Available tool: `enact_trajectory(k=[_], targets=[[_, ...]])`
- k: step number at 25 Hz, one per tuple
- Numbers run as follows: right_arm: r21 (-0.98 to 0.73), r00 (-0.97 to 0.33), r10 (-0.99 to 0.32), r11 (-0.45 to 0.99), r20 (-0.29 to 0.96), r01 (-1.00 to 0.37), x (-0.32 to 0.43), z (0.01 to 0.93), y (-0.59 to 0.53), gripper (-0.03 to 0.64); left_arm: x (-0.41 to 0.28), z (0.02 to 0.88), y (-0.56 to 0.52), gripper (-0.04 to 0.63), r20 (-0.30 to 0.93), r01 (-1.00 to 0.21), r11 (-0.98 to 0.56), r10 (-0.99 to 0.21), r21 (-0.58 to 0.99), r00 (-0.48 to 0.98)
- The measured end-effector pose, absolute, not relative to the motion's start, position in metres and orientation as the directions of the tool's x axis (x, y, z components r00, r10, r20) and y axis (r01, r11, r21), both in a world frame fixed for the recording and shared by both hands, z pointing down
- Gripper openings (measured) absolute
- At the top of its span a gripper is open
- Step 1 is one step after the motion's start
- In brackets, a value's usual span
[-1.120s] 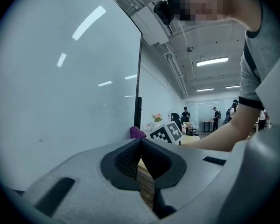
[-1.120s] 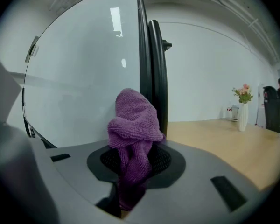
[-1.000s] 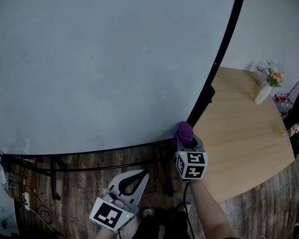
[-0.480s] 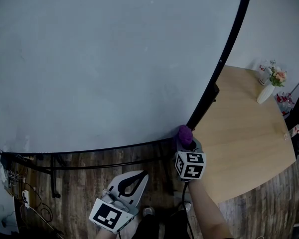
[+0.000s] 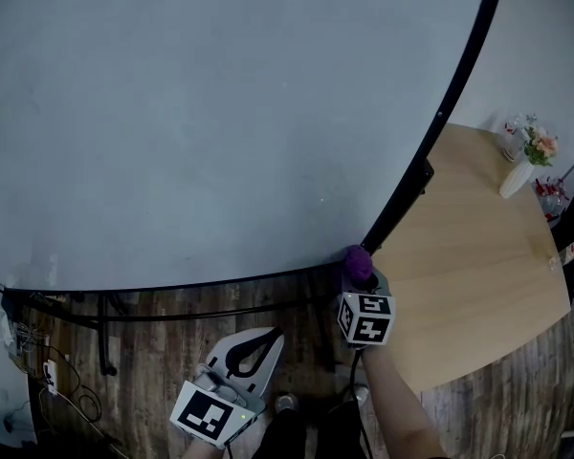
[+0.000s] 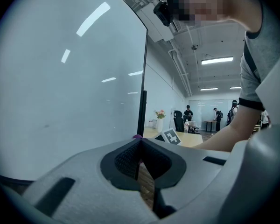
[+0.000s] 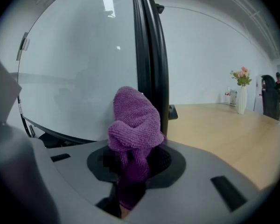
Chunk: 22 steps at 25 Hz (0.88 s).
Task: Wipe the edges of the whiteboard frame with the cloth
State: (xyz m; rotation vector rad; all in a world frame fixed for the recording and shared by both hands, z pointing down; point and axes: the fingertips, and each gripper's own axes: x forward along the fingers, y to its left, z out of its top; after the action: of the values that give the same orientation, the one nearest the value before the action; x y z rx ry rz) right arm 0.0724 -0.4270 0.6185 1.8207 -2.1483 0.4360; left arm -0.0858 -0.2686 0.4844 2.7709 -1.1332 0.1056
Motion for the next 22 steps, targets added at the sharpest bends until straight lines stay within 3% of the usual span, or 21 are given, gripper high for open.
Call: enact_trajectory(k=[22], targets=[[-0.051, -0.197, -0.890, 0.193, 0.412, -0.980, 0.070, 0.622, -0.408, 0.098, -0.090, 0.482, -0.264, 0.017, 0.116, -0.718, -0.688, -0.709, 0.101, 0.696]])
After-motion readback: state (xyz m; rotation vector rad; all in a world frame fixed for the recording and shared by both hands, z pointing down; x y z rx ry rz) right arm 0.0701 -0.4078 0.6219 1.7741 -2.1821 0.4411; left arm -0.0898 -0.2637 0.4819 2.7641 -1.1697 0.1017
